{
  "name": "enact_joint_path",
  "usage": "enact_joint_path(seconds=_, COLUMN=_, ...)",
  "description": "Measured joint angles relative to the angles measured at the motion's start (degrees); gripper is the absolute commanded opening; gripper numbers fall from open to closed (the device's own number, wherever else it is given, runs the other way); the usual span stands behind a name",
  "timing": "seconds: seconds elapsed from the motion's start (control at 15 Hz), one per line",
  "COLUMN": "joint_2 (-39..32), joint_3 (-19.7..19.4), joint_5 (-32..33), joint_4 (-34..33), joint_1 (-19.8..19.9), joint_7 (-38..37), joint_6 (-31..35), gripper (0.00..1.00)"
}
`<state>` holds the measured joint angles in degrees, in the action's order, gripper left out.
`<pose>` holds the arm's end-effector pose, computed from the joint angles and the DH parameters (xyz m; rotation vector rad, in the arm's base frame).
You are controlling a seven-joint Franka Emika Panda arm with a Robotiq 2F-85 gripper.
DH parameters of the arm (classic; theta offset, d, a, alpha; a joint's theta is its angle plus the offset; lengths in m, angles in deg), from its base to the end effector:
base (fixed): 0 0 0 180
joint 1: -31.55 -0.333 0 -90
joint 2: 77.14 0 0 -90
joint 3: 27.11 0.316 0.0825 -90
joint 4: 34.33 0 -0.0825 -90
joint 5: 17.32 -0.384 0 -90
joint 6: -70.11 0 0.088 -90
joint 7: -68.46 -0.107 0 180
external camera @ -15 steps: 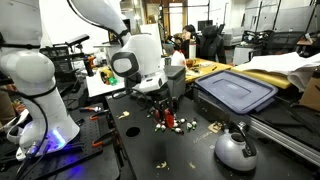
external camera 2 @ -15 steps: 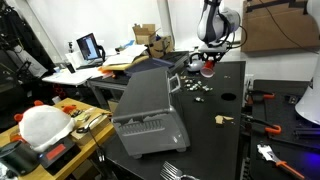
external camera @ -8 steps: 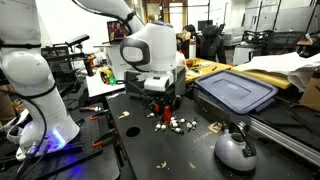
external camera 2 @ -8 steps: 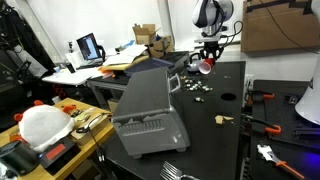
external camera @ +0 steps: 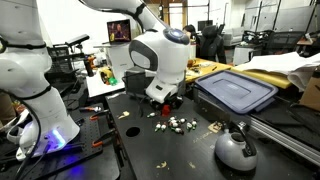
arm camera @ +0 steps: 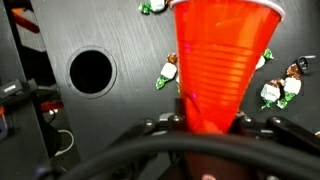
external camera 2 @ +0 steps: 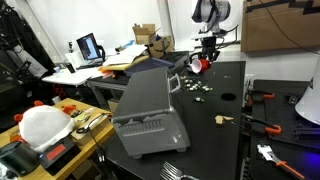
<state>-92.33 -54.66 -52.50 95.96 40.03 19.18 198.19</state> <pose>0.4178 -0.2882 0.2346 -1.6095 2.3401 0.3905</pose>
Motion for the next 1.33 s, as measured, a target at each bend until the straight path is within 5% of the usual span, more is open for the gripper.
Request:
enact_joint_path(seconds=0.47, joint_2=-9.95, joint_3=7.40, joint_5=-16.20, joint_4=-8.14, joint_1=10.89, joint_7=-1.88, joint_6=-8.65, gripper=0.07)
enact_joint_path(seconds=1.33, joint_2=-25.96, joint_3=7.74, joint_5=-32.40, joint_4=-23.67, joint_1=22.09, joint_7=-2.82, joint_6=-24.09, gripper=0.07)
